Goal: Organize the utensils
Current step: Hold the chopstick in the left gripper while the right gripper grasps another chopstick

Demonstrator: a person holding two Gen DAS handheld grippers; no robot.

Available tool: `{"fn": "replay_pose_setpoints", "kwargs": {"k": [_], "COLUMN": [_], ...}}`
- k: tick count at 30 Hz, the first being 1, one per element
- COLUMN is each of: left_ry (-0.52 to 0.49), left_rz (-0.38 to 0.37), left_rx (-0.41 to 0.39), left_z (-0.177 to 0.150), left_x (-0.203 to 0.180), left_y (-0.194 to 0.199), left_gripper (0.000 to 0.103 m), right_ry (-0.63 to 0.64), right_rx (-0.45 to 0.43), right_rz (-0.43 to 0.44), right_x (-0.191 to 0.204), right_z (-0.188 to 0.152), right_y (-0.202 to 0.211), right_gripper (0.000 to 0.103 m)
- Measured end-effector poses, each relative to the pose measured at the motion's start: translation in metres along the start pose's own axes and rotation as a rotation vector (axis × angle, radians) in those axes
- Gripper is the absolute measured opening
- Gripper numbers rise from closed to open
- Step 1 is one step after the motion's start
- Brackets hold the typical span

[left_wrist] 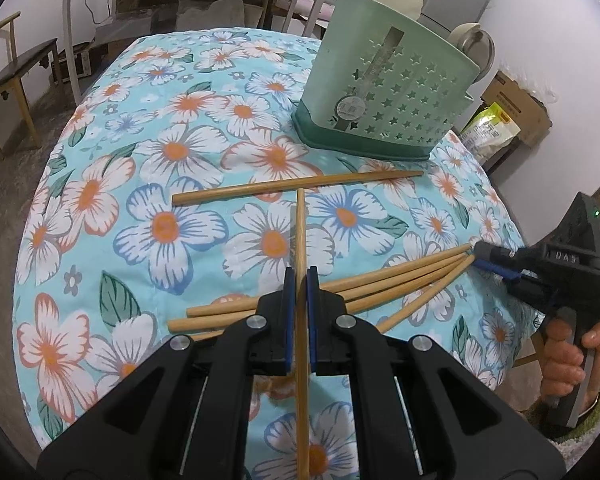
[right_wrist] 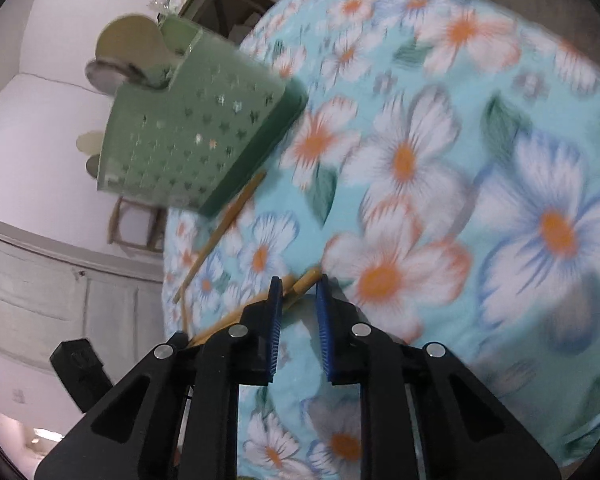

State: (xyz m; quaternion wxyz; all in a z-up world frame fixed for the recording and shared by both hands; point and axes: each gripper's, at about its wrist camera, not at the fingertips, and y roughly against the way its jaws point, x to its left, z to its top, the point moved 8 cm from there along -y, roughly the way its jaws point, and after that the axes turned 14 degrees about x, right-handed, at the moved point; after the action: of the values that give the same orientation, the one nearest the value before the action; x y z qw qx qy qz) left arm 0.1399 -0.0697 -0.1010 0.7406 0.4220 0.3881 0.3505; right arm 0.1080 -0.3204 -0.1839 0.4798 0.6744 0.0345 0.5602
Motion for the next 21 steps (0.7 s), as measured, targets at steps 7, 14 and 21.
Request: {"fn": "replay_pose_setpoints", "kwargs": {"k": [7,14,21], "left_ry": [-0.003,-0.010,-0.035], "left_rz": [-0.003,-0.002,0.029], "left_rx": [0.000,0.008,0.052], "left_z": [0.000,0.001,0.012], "left_x": [0.000,-0.004,-0.007], "left_y": [0.000,-0.002,-0.006], "left_gripper": [0.004,0.004,0.008], "right_ry": [0.169,0.305,0.291], "right_rx": [-0.167,-0.119,-0.060], "right_rz": [-0.307,-0.500,-0.419], "right_x": [0.003,0.006,0.008], "right_z": [0.057,0.081,0.070], "right_y": [0.019,-0.011,-0.008], "right_gripper": [0.017,0.019,0.037]}}
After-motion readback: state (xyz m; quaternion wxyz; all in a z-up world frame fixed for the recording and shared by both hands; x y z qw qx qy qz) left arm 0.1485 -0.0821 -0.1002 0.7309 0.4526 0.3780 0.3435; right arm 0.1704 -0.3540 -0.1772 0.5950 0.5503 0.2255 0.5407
